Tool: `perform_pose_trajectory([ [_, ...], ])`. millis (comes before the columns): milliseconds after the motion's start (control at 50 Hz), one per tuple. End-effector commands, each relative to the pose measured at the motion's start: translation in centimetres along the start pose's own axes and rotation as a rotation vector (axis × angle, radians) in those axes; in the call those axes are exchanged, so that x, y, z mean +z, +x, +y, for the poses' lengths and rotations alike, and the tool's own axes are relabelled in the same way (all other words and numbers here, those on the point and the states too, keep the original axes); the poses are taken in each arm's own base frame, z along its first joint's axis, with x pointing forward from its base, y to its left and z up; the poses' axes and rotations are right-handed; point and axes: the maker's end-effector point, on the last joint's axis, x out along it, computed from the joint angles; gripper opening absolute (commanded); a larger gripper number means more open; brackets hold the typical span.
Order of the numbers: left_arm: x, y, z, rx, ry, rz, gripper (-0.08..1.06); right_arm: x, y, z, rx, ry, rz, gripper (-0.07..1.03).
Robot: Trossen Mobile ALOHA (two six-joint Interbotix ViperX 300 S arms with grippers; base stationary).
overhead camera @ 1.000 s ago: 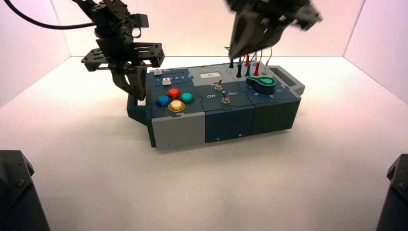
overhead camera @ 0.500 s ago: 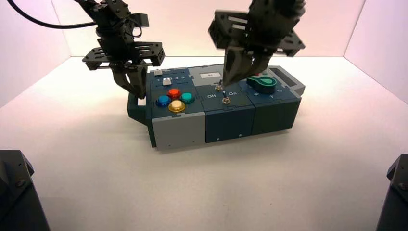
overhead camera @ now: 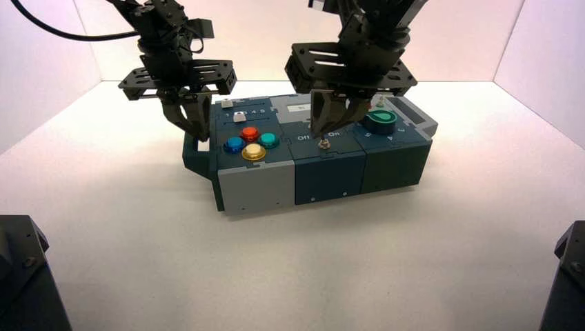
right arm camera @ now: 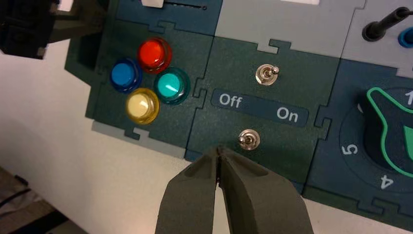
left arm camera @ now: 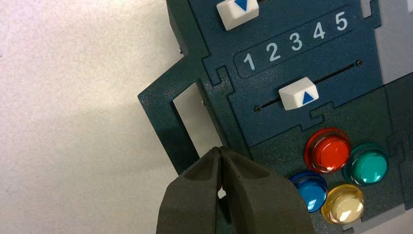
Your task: Flip the bottom switch on with the right gripper.
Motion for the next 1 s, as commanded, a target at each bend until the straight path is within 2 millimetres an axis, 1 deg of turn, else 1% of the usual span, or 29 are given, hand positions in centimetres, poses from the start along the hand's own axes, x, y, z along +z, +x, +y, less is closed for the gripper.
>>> perform_pose_trajectory([
  [20, 0.2, 0.3, -0.1, 0.000, 0.009, -0.001, -0.03, 1.4, -0.2, 0.2, 0.007, -0.001, -0.036, -0.02],
  [180, 0.1, 0.3, -0.1, 0.001, 0.009, 0.000, -0.03, 1.4, 0.2, 0.0, -0.001, -0.012, -0.030, -0.02],
  [380, 0.1, 0.4, -0.1, 0.002, 0.010, 0.005, -0.03, 1.6, 0.6, -0.8, -0.015, -0.004, -0.031, -0.02],
  [1000, -0.1, 1.0, 0.0, 0.006, 0.008, 0.021, -0.03, 2.1, 0.5, -3.4, -0.059, 0.022, -0.037, -0.02],
])
